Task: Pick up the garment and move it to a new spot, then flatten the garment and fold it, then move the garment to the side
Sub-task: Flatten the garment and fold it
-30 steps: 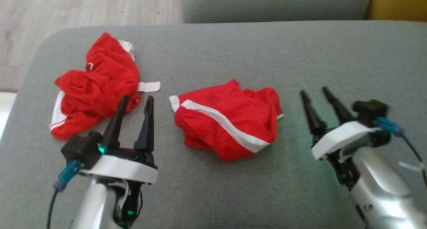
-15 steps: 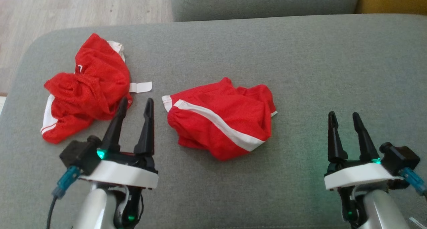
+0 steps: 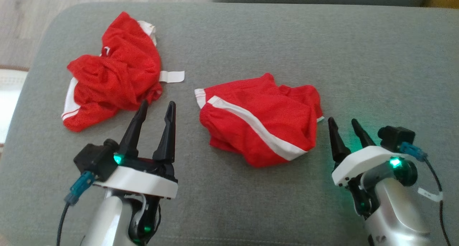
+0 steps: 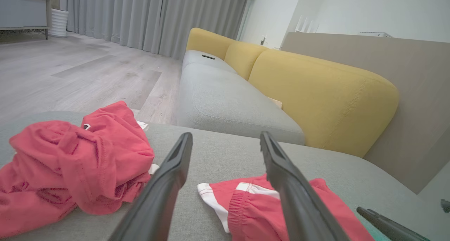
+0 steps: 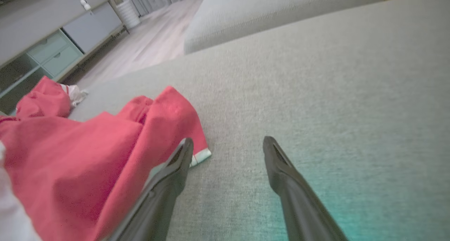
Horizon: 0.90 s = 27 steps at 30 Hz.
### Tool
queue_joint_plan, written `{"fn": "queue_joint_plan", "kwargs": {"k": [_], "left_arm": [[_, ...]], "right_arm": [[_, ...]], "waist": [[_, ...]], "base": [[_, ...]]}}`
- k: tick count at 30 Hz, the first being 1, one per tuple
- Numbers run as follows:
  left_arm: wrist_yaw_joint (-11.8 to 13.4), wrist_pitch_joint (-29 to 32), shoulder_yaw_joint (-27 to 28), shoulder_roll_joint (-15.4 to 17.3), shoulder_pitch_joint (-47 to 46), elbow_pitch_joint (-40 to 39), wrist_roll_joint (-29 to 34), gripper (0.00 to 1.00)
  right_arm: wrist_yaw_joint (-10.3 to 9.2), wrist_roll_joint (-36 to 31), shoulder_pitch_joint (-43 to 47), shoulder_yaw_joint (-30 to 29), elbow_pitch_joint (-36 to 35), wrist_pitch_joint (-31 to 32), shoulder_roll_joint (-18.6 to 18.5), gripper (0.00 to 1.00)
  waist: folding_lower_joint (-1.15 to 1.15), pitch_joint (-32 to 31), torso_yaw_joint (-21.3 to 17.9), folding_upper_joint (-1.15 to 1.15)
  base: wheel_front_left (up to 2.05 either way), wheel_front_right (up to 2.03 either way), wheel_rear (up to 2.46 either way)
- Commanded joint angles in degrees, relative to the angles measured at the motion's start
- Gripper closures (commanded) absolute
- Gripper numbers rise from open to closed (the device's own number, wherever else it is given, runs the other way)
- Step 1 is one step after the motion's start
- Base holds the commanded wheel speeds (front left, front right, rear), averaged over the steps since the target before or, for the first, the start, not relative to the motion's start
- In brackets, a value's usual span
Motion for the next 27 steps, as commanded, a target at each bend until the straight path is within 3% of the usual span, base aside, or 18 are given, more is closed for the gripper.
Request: {"fn": "queue_joint_plan", "kwargs": {"k": [1, 14, 15, 16, 17, 27], "left_arm": [[-0.1, -0.3, 1.4, 0.2, -2.4, -1.8, -0.4, 0.00], [0.3, -0.3, 0.6, 0.2, -2.7, -1.6, -0.9, 0.00], [0.3, -0.3, 0.6, 0.2, -2.7, -1.6, -0.9, 0.00], [0.3, -0.3, 0.7, 0.2, -2.6, -1.6, -0.8, 0.00], [0.4, -0.3, 0.8, 0.2, -2.5, -1.5, -0.8, 0.00], [0.5, -0.3, 2.1, 0.2, -1.5, -1.3, -0.2, 0.00]], "right_arm": [[-0.05, 0.0, -2.3, 1.6, -0.4, 0.3, 0.1, 0.00], [-0.05, -0.6, -8.5, 4.2, 10.9, 0.4, 0.1, 0.00], [-0.05, -0.8, -8.8, 4.6, 11.5, 0.4, 0.1, 0.54], [-0.05, -0.9, -9.1, 4.9, 12.0, 0.2, 0.1, 0.87], [-0.05, -0.9, -9.3, 5.1, 12.5, -0.2, 0.1, 1.00], [-0.05, -4.6, -9.0, 1.0, 14.7, -5.3, -1.3, 1.00]], "waist": [[0.00, 0.4, 0.9, 0.00], [0.00, 1.2, 3.2, 0.00], [0.00, 1.2, 3.2, 0.00], [0.00, 1.1, 3.1, 0.00], [0.00, 1.0, 3.0, 0.00], [0.00, -1.5, -0.7, 0.00]], "base": [[0.00, 0.00, 0.00], [0.00, 0.00, 0.00], [0.00, 0.00, 0.00], [0.00, 0.00, 0.00], [0.00, 0.00, 0.00], [0.00, 0.00, 0.00]]}}
